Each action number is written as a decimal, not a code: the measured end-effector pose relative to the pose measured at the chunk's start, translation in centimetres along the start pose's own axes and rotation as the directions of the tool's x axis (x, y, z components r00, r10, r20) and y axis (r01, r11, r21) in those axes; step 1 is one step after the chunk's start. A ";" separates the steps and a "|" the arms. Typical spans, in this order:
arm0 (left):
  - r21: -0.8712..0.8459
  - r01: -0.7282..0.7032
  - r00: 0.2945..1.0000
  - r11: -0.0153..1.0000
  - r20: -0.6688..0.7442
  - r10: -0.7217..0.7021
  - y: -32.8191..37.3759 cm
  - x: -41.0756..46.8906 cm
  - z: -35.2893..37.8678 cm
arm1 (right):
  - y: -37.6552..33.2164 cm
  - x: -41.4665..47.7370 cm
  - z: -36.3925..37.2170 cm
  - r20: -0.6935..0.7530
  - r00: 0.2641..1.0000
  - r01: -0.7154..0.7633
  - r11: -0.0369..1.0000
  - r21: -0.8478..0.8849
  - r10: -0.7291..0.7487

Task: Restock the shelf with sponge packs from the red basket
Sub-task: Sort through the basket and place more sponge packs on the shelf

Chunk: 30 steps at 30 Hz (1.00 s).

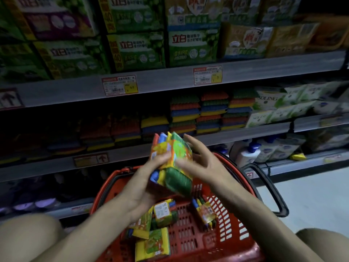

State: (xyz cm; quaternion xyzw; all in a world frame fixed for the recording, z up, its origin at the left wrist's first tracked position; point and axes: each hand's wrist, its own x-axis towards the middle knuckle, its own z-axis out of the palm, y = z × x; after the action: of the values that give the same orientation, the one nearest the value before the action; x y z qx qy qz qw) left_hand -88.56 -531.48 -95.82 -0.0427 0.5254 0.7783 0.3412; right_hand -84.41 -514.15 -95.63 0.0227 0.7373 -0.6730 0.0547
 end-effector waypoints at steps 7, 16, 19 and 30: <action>-0.044 0.118 0.992 0.992 0.054 -0.116 0.0 -0.7 -1.4 | 1.0 -0.7 0.4 0.090 0.980 0.197 0.930 -0.310 -0.177; 0.043 0.101 0.992 0.994 0.070 -0.104 -0.3 -1.9 -2.9 | 1.1 0.4 1.1 0.160 0.958 0.281 0.884 -0.373 -0.237; 0.039 0.109 0.992 0.993 0.060 -0.111 -0.3 -2.0 -3.0 | 1.2 0.8 1.3 0.144 0.964 0.261 0.899 -0.351 -0.223; -0.104 0.021 1.000 0.994 -0.002 -0.021 1.0 -2.4 -2.2 | 0.8 0.7 2.3 0.053 0.988 0.152 0.965 -0.213 -0.144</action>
State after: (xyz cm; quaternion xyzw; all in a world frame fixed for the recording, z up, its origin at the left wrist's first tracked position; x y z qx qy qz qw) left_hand -87.92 -534.77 -95.00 -0.0669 0.4842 0.8009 0.3458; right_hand -84.90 -516.42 -96.71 -0.0510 0.8047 -0.5912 0.0202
